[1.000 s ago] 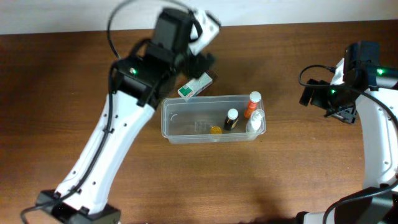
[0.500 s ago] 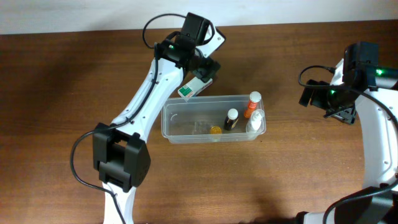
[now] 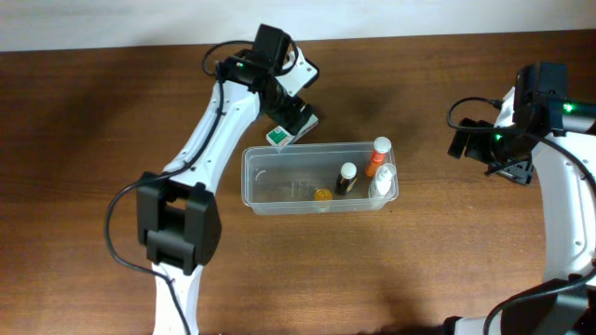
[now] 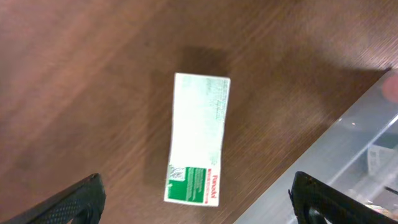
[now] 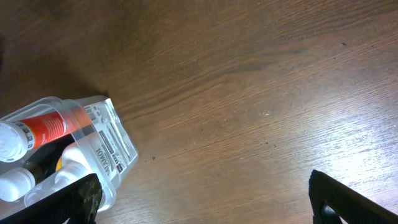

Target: Pack container

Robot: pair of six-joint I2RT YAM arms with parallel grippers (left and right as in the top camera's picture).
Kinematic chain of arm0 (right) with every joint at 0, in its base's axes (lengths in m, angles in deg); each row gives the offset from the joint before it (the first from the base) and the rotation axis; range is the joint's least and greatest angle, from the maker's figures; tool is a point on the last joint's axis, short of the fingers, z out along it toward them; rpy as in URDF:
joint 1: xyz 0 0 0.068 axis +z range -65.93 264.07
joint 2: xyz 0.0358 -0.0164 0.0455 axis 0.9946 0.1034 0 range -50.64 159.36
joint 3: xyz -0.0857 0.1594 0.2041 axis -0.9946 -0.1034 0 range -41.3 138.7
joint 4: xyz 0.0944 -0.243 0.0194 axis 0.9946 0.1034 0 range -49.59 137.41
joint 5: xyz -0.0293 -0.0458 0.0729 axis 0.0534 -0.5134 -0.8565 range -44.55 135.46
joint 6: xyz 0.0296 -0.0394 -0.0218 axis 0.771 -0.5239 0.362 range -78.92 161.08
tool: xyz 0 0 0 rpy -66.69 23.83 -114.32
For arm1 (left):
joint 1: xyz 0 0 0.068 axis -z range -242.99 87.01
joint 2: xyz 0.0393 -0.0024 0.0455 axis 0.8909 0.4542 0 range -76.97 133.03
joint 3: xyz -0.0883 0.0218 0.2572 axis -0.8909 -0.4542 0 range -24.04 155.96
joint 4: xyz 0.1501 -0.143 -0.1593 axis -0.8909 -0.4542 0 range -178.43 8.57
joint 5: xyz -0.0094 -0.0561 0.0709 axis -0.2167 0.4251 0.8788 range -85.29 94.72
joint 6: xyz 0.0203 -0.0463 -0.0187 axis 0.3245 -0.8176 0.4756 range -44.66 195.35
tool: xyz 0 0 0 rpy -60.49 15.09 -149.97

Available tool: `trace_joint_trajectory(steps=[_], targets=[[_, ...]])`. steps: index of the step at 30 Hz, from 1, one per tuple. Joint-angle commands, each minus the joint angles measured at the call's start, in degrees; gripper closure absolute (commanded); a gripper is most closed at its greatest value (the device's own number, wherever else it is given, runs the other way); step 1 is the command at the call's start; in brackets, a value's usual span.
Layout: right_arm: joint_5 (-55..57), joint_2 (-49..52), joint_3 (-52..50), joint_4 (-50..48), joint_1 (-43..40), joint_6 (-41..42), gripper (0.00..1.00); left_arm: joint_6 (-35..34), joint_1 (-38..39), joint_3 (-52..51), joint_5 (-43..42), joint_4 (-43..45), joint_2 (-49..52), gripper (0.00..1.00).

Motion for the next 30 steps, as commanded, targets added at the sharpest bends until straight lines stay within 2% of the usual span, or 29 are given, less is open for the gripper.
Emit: trace_joint_trajectory(steps=[1,10,30], targets=[[-0.1,0.3,-0.5,0.0,-0.2,-0.5,0.01,1.2,0.1,0.5,-1.5,-0.8,2.9,0.04],[-0.1,0.3,-0.5,0.0,-0.2,-0.5,0.02,4.2,0.1,0.5,-1.5,-4.4,6.4,0.01],[-0.1,0.3,-0.5,0.0,-0.2,-0.5,0.01,5.0,0.1,0.5,-0.8,-2.6,11.5,0.01]])
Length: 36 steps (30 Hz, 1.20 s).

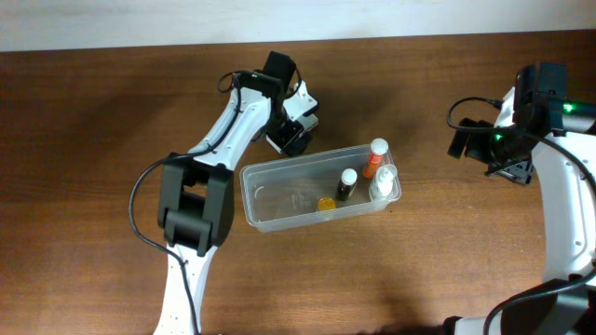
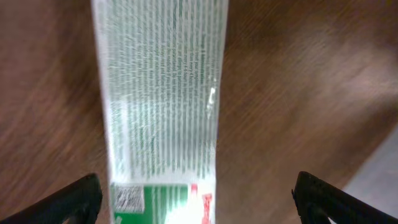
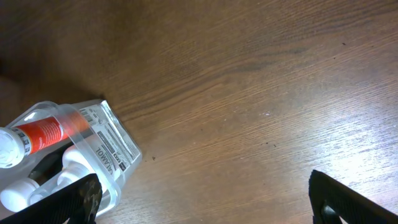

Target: Pack container

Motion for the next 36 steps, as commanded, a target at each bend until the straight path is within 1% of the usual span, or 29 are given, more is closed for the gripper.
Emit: trace_joint_trajectory(steps=[1,4,6,7,8,10,13,16,19,23,26,29,31,34,36], targets=[[-0.1,0.3,-0.5,0.0,-0.2,-0.6,0.01,1.0,0.1,0.5,-0.6,0.5,1.3,0.01],[-0.1,0.3,-0.5,0.0,-0.2,-0.6,0.01,1.0,0.1,0.5,-0.5,1.1,1.3,0.01],[-0.1,0.3,-0.5,0.0,-0.2,-0.6,0.02,1.0,0.1,0.5,-0.4,1.1,1.3,0.06],[-0.1,0.3,-0.5,0.0,-0.2,-0.6,0.02,1.0,0.0,0.5,-0.4,1.1,1.3,0.11],[-0.1,0.3,-0.5,0.0,-0.2,-0.6,0.01,1.0,0.0,0.5,-0.2,1.1,1.3,0.19],[-0.1,0.3,-0.5,0.0,-0.2,-0.6,0.01,0.9,0.0,0.6,1.0,1.1,1.3,0.27],[-0.1,0.3,-0.5,0.0,-0.2,-0.6,0.01,0.9,0.0,0.6,3.8,1.1,1.3,0.39],[-0.1,0.3,-0.5,0.0,-0.2,-0.6,0.01,0.9,0.0,1.0,6.4,1.1,1.3,0.49],[-0.1,0.3,-0.5,0.0,-0.2,-0.6,0.02,0.9,0.0,2.4,7.1,0.9,1.3,0.58],[-0.1,0.3,-0.5,0.0,-0.2,-0.6,0.01,0.9,0.0,7.1,7.1,-1.1,0.7,0.62],[-0.1,0.3,-0.5,0.0,-0.2,-0.6,0.01,0.7,0.1,13.0,7.1,-4.9,-0.4,0.63],[-0.1,0.3,-0.5,0.0,-0.2,-0.6,0.01,0.0,0.1,19.3,6.9,-10.8,-2.3,0.63],[-0.1,0.3,-0.5,0.0,-0.2,-0.6,0.01,-1.8,0.1,22.7,6.9,-15.1,-4.4,0.63],[-0.1,0.3,-0.5,0.0,-0.2,-0.6,0.01,-2.6,0.1,25.4,6.8,-21.6,-8.1,0.63],[-0.1,0.3,-0.5,0.0,-0.2,-0.6,0.01,-2.7,0.1,25.6,4.9,-26.0,-11.0,0.63]])
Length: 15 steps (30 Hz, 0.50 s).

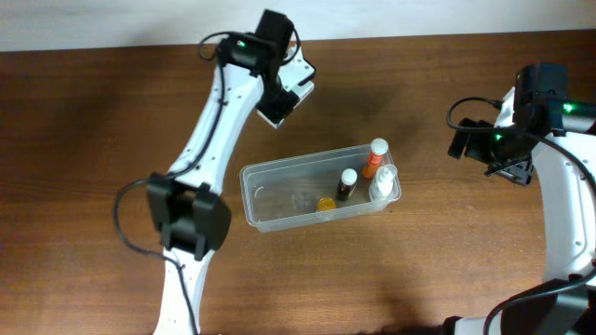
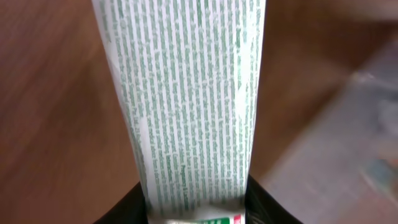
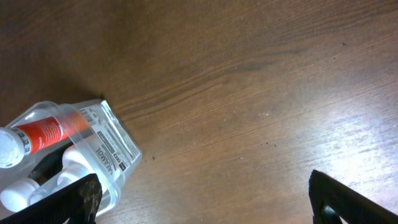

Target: Pack container

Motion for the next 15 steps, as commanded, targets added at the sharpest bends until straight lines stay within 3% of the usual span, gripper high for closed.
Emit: trace_joint_trajectory(steps=[1,9,15], targets=[[-0.1,0.3,-0.5,0.0,-0.2,-0.6,0.02,-2.2,0.0,2.4,-3.0,-5.2,-8.7,0.63],[-0.1,0.3,-0.5,0.0,-0.2,-0.6,0.02,-8.8,0.5,2.4,-7.1,-15.8,-16.2,0.73],[-0.1,0.3,-0.5,0.1,-0.2,-0.6,0.02,-10.1,5.6,-3.2,-6.7,-15.9,-20.2,0.76]])
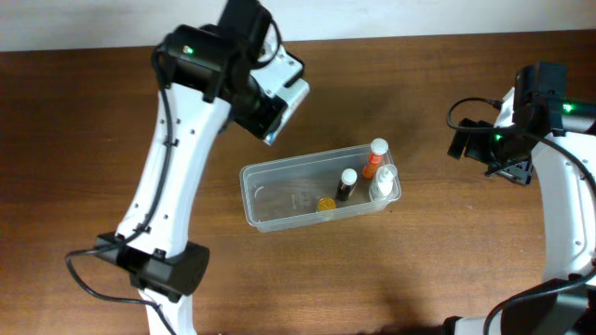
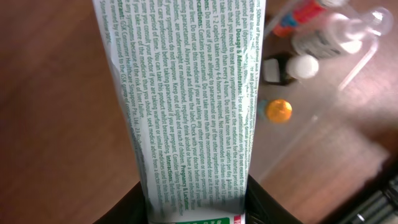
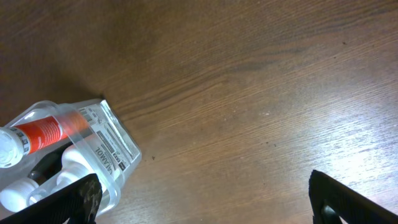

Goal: Pack container
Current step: 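Lower the Panadol box into the container and open the left gripper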

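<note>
My left gripper (image 2: 196,205) is shut on a white and green medicine box (image 2: 186,106), held high off the table. From overhead the box (image 1: 282,113) hangs just behind the back left corner of the clear plastic container (image 1: 270,195). Inside the container's right end are an orange tube (image 1: 376,158), a white bottle (image 1: 383,181), a dark bottle (image 1: 346,180) and a small orange piece (image 1: 323,201). My right gripper (image 3: 205,205) is open over bare wood at the far right, and only the container's corner (image 3: 109,146) shows in its view.
The brown wooden table (image 1: 447,270) carries only the container. The left arm (image 1: 172,186) reaches over the table's left half. The right arm (image 1: 559,205) runs along the right edge. A pale wall strip (image 1: 419,14) borders the back.
My left gripper has risen higher with the box. Its view is now sharp and shows the bottles in the container below and to the right. The right arm has not moved.
The box first lay flat on the table by the container's back left corner, with my left gripper open above it. Then the gripper was down around the box and the container sat slightly turned. Later it was shut on the box, and now holds it higher.
</note>
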Robot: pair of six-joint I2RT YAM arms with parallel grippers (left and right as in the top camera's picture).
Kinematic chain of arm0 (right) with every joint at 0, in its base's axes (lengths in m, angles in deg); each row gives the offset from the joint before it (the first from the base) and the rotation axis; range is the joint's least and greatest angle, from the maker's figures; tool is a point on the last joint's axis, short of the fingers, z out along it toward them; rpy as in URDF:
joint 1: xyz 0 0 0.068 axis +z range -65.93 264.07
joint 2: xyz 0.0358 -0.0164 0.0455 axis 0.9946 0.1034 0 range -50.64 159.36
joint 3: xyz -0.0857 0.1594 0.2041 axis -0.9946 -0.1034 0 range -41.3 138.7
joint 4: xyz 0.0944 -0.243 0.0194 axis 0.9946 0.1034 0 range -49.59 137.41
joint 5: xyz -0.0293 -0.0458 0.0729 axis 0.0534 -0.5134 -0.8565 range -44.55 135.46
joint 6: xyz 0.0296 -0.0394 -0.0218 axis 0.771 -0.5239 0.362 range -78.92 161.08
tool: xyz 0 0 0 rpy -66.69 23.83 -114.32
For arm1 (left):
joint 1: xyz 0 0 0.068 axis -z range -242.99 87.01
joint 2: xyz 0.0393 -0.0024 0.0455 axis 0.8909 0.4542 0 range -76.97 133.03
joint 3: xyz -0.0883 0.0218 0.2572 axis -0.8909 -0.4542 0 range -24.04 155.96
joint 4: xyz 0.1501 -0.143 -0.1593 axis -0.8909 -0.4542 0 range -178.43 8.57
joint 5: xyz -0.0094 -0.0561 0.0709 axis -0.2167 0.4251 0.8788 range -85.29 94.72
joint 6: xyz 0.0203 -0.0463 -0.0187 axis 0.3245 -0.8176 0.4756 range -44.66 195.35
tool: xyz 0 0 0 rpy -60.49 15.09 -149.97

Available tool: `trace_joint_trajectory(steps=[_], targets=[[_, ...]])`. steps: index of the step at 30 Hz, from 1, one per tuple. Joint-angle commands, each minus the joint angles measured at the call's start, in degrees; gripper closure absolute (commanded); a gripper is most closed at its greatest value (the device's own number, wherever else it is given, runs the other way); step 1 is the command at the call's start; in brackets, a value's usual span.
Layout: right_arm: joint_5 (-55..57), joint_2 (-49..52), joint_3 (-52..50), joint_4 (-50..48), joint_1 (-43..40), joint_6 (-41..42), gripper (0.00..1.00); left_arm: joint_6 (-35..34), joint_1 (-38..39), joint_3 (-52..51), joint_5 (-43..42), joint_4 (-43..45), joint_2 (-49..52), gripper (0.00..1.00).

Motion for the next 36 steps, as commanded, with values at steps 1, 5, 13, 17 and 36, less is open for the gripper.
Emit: trace_joint_trajectory(steps=[1,5,13,17,36], targets=[[-0.1,0.3,-0.4,0.1,-0.2,-0.6,0.01,-1.8,4.1,-5.3,-1.2,-0.2,-3.5,0.76],[-0.1,0.3,-0.4,0.0,-0.2,-0.6,0.02,-1.9,7.2,-15.9,4.5,0.1,-6.4,0.77],[-0.1,0.3,-0.4,0.1,-0.2,-0.6,0.02,-1.2,7.3,-35.1,4.4,10.9,-6.4,0.76],[-0.1,0.3,-0.4,0.1,-0.2,-0.6,0.01,0.4,7.3,-43.9,5.1,18.8,-6.4,0.75],[-0.1,0.3,-0.4,0.3,-0.2,-0.6,0.01,0.2,6.8,-52.8,15.6,36.0,-6.6,0.20]])
